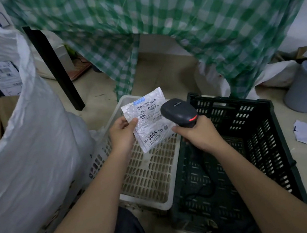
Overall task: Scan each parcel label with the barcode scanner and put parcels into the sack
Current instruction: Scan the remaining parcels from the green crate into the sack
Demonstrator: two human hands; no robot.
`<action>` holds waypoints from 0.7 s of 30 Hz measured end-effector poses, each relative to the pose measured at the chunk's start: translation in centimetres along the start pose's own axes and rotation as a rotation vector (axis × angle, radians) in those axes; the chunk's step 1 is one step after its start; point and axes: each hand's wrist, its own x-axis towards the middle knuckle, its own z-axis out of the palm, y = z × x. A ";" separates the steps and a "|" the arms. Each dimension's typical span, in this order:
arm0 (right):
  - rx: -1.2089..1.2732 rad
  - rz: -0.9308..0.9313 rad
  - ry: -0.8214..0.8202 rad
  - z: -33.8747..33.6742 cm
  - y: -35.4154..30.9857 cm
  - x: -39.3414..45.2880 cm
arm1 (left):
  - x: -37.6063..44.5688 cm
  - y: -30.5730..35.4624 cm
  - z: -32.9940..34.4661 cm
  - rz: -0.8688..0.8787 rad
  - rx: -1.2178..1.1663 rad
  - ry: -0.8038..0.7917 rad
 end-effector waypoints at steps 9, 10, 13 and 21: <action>-0.053 0.010 -0.100 0.1 -0.4 -0.4 | 0.1 -0.2 0.2 0.012 -0.001 -0.001; -0.058 0.007 -0.101 0.0 -0.5 -0.4 | 0.1 -0.2 0.2 0.013 0.003 -0.002; -0.078 0.006 -0.094 -0.3 -0.6 -0.5 | 0.2 -0.2 0.2 0.017 0.008 -0.006; -0.090 -0.016 -0.072 -0.7 -0.6 -0.5 | 0.2 -0.3 0.4 0.024 0.025 0.001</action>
